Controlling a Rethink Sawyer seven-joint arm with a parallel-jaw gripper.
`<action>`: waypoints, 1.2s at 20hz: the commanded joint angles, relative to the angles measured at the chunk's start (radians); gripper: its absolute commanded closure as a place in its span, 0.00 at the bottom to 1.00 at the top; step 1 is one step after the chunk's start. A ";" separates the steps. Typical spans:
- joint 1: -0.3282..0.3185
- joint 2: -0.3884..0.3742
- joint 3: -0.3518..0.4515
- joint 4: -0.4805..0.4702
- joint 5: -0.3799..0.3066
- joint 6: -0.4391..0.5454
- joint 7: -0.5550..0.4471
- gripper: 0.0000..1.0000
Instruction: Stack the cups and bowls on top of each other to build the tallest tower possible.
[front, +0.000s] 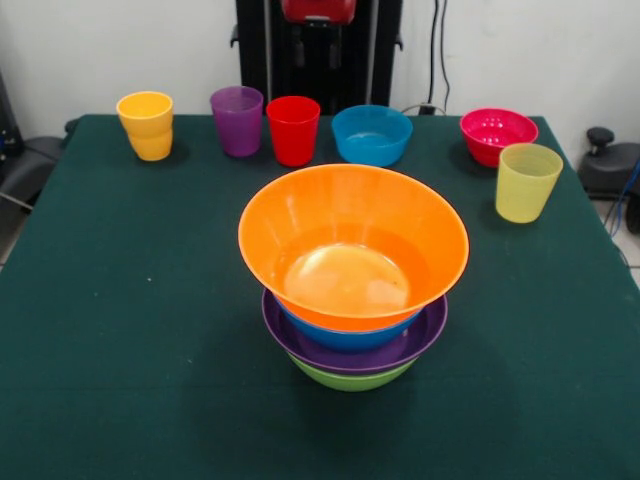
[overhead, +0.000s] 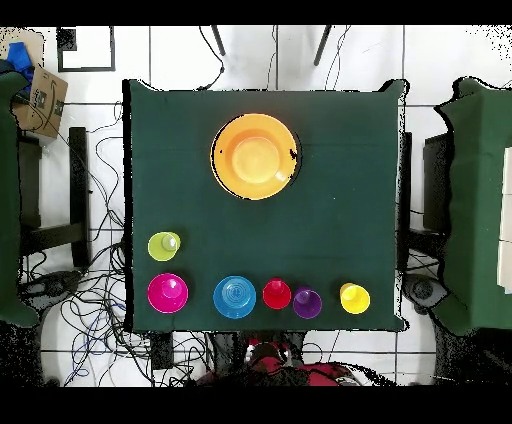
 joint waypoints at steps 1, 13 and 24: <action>0.033 0.093 0.068 -0.138 0.024 -0.049 0.092 0.00; -0.038 0.113 0.098 -0.164 -0.045 -0.044 0.068 0.00; -0.106 0.088 0.132 -0.167 -0.086 -0.011 0.058 0.00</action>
